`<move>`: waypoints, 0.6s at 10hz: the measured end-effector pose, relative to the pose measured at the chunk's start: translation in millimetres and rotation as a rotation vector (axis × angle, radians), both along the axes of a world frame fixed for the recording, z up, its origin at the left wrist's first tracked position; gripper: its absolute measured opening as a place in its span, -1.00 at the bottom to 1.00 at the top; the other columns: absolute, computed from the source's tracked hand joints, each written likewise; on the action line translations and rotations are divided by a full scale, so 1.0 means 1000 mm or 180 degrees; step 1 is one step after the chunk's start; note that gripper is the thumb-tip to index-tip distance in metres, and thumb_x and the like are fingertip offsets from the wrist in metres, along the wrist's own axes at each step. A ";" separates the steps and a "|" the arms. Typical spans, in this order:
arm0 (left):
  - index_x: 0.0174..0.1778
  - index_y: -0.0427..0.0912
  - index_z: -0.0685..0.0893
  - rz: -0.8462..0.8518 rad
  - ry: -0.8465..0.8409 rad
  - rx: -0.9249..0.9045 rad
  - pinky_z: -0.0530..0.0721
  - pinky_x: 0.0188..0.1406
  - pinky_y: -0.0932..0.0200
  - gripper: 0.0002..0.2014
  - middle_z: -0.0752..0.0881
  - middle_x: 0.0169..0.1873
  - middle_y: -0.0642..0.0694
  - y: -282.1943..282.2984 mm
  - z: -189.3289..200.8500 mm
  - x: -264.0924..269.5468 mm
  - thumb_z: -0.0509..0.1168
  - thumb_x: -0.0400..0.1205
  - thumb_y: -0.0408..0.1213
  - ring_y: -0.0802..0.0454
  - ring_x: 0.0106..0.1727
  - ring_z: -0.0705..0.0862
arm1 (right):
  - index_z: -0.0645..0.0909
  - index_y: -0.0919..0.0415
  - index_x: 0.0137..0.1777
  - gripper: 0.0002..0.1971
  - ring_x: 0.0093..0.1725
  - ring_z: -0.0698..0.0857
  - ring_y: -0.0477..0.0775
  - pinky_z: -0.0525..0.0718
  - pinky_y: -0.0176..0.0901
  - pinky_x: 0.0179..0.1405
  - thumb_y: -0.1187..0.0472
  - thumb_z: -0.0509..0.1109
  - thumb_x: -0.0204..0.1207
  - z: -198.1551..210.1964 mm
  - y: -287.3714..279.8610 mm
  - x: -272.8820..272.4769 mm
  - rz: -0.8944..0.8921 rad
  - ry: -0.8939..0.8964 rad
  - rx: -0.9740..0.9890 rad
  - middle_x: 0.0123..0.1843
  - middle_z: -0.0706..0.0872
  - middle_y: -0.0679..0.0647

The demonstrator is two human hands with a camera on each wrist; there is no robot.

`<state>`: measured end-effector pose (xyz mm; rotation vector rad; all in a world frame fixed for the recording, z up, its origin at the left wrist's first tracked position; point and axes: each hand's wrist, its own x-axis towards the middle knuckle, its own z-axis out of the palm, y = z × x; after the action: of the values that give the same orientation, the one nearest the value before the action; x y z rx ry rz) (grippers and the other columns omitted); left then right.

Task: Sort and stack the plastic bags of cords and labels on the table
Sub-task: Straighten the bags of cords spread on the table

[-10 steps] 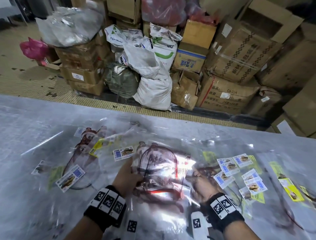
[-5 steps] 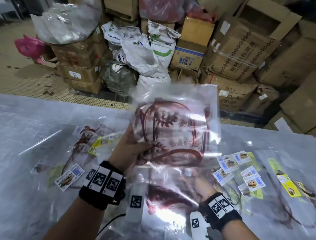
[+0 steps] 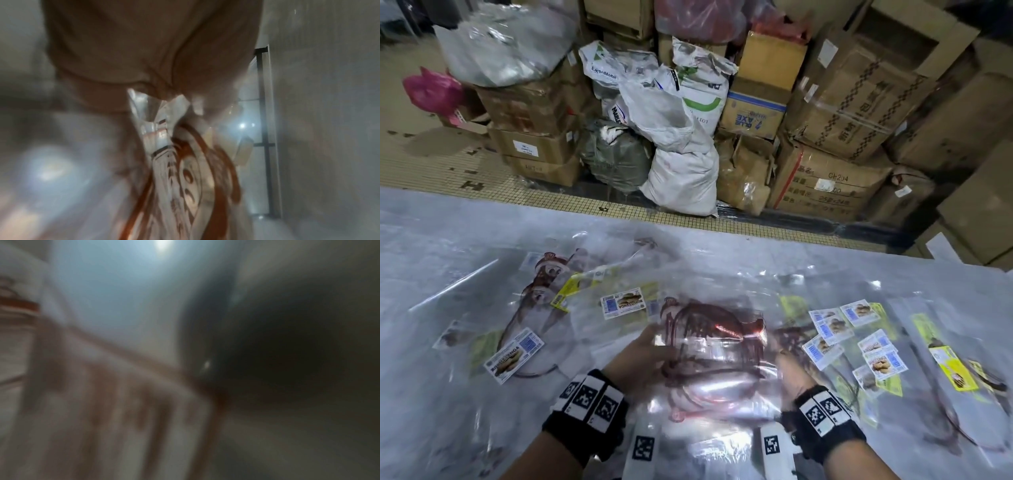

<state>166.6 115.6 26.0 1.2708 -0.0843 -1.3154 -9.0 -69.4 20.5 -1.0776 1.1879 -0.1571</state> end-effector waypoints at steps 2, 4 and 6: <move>0.42 -0.01 0.40 -0.0225 -0.0046 0.0029 0.73 -0.51 0.00 -0.24 0.76 -0.15 -0.51 0.004 0.003 -0.005 0.24 0.45 -0.85 -0.36 -0.29 0.80 | 0.50 0.14 0.19 -0.70 -0.09 0.58 0.20 0.71 -0.17 -0.40 0.05 0.34 0.51 0.023 0.010 0.002 0.0340 -0.0018 0.0177 0.04 0.57 0.33; 0.51 0.14 0.31 -0.0187 -0.0263 -0.0111 0.61 -0.69 0.10 -0.07 0.70 -0.40 -0.45 0.002 -0.002 -0.006 0.17 0.43 -0.91 -0.17 -0.57 0.67 | 0.54 0.34 0.41 -0.67 -0.39 0.57 -0.06 0.56 -0.32 -0.64 0.19 0.10 0.81 0.006 -0.002 0.002 0.0371 0.0379 -0.0081 -0.25 0.62 0.07; 0.56 0.01 0.23 -0.0627 -0.1730 0.0904 0.63 -0.51 0.30 -0.15 0.66 -0.06 -0.16 -0.001 -0.015 -0.009 0.43 0.43 -0.59 0.01 -0.26 0.72 | 0.55 0.08 0.50 -0.45 -0.21 0.62 0.22 0.51 0.00 -0.23 0.12 0.39 0.47 -0.018 -0.008 -0.001 0.0378 0.0480 0.0214 -0.04 0.69 0.22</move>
<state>157.6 114.2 10.8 1.8800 -0.4258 -1.1380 -10.0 -77.9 3.0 -1.1124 1.2508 0.0570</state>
